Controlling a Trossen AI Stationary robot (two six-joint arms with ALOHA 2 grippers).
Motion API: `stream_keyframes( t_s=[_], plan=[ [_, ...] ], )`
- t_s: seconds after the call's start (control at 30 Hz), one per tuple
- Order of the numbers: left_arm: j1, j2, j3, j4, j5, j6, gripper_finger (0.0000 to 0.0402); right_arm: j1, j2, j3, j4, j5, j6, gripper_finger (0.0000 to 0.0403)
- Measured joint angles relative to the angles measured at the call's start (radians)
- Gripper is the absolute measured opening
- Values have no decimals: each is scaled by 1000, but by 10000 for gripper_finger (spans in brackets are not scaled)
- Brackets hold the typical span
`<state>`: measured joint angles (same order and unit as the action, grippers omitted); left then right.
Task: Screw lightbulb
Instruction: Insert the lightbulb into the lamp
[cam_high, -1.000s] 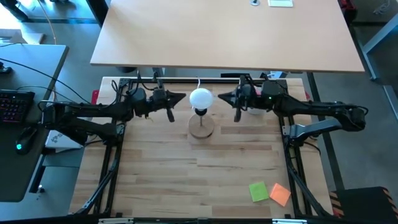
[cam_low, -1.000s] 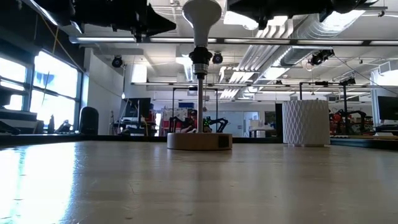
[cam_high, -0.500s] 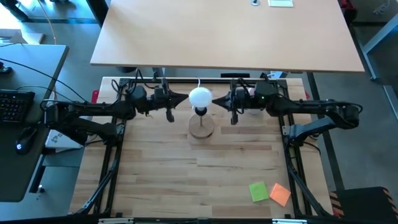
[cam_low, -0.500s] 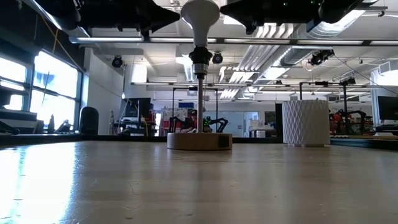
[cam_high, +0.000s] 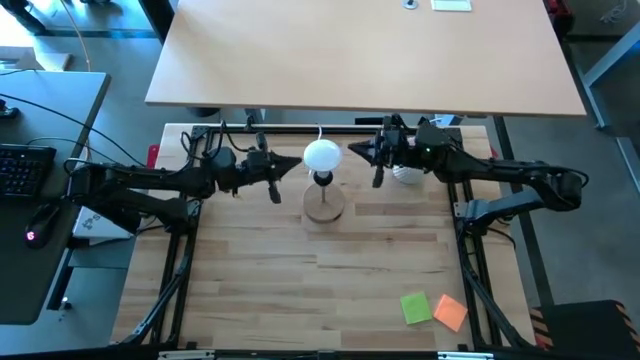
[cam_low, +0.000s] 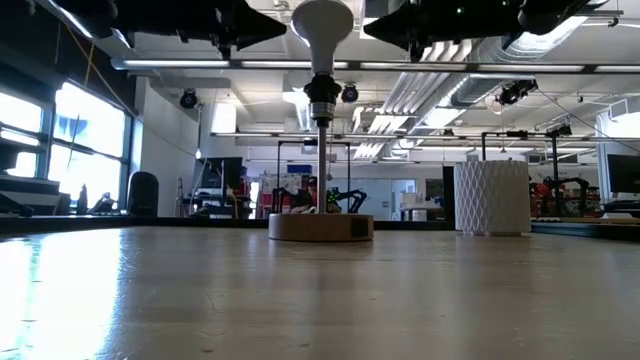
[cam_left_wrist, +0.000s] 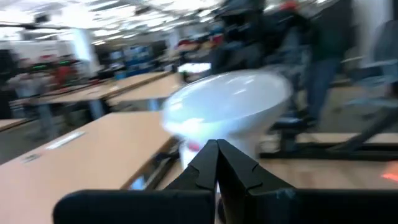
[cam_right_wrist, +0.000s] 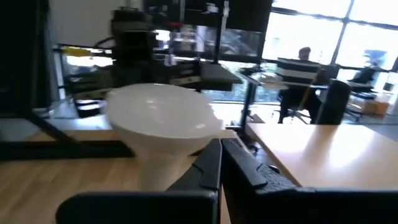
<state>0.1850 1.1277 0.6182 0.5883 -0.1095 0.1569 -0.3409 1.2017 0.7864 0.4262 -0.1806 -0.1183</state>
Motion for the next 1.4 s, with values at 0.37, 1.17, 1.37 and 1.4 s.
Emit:
stream_keyframes(
  t_s=[0.37,1.17,1.37,1.4],
  plan=[
    [148,34,2,128,187,-45,0,52,36,0,105,-222,14,0],
    [42,30,1,132,252,-93,0,-66,101,0,136,-56,95,0],
    [31,4,0,52,87,-48,0,-40,77,0,129,-60,78,0],
    [35,4,0,47,73,-42,0,-30,69,0,123,-72,65,0]
  ],
)
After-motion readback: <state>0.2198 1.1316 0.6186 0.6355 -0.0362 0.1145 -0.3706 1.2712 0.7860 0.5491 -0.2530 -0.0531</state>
